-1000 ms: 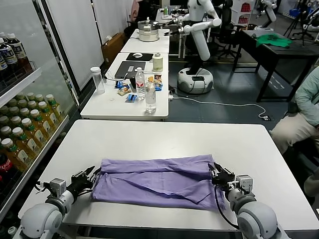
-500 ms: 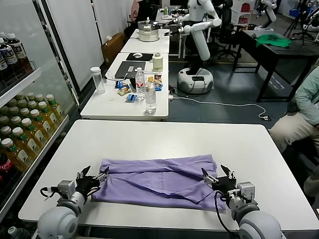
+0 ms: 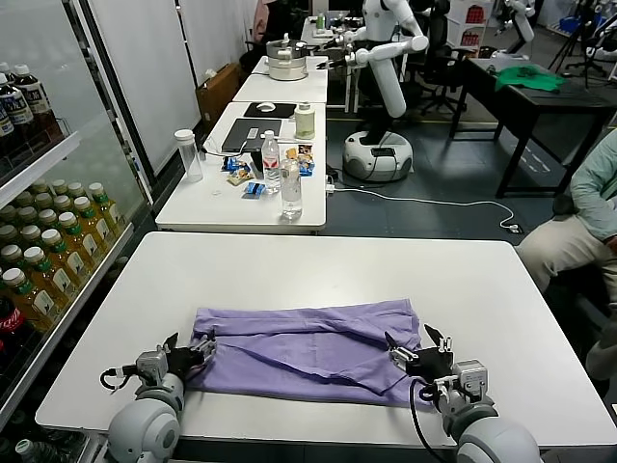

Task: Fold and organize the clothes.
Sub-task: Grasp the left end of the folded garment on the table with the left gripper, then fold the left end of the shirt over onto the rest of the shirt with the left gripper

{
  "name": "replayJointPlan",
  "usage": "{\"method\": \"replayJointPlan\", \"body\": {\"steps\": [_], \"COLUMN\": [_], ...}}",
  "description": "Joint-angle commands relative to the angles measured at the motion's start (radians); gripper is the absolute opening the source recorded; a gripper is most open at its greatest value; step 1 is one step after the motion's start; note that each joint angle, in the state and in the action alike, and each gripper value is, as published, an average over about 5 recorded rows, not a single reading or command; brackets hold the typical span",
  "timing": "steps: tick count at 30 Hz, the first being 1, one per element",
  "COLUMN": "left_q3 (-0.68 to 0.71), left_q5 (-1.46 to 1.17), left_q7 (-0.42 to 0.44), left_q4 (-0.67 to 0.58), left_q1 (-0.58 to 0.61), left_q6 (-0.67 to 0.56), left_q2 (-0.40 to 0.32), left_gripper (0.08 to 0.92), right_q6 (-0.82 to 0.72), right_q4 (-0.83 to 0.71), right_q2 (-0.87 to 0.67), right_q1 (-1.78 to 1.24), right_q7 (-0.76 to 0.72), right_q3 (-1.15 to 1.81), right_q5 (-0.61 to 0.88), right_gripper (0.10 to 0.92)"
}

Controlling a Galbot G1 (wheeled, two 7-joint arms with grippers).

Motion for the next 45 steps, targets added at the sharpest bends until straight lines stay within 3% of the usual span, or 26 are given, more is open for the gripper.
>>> {"method": "replayJointPlan", "body": {"steps": [1,11,20,23,28,31,34,39,45], "left_q3": [0.039,0.037,-0.07,-0.192,-0.437,-0.475,-0.416,-0.216,0.008], "left_q5": [-0.014,0.036,0.331,0.401,0.436,0.399,0.287,-0.057,-0.092], "left_q7": [-0.053,-0.049,-0.044,-0.024,0.046,0.054,0.054,0.065,0.101], "left_q4": [-0.007,0.029,-0.054,-0.084,-0.116,-0.164,-0.271,-0.456,-0.44], "left_q1": [0.004,-0.026,0.01,0.056,0.133,0.136,0.134,0.136,0.092], "left_q6": [0.013,0.009,0.033,0.033,0.032,0.033,0.034,0.036,0.035], "left_q2": [-0.019,-0.043,-0.015,0.038,0.137,0.161,0.142,0.045,-0.067], "left_gripper": [0.689,0.403,0.147,0.104,0.101,0.101,0.101,0.101,0.101], "right_q6": [-0.001,-0.001,-0.001,-0.001,-0.001,-0.001,-0.001,-0.001,-0.001], "right_q4": [0.005,-0.002,0.006,0.012,0.018,0.02,0.024,0.031,0.036], "right_q2": [0.002,0.006,0.004,0.0,-0.002,0.0,0.001,0.0,0.005], "right_q1": [-0.004,-0.008,-0.007,-0.006,0.0,0.004,0.005,-0.001,-0.005], "right_q7": [0.0,-0.003,-0.003,-0.003,-0.003,-0.003,-0.002,0.0,0.003], "right_q3": [-0.007,-0.01,-0.014,-0.01,-0.006,-0.005,-0.002,0.012,0.013], "right_q5": [-0.012,-0.02,-0.029,-0.029,-0.028,-0.028,-0.029,-0.029,-0.035], "right_gripper": [0.823,0.823,0.823,0.823,0.823,0.823,0.823,0.823,0.823]}}
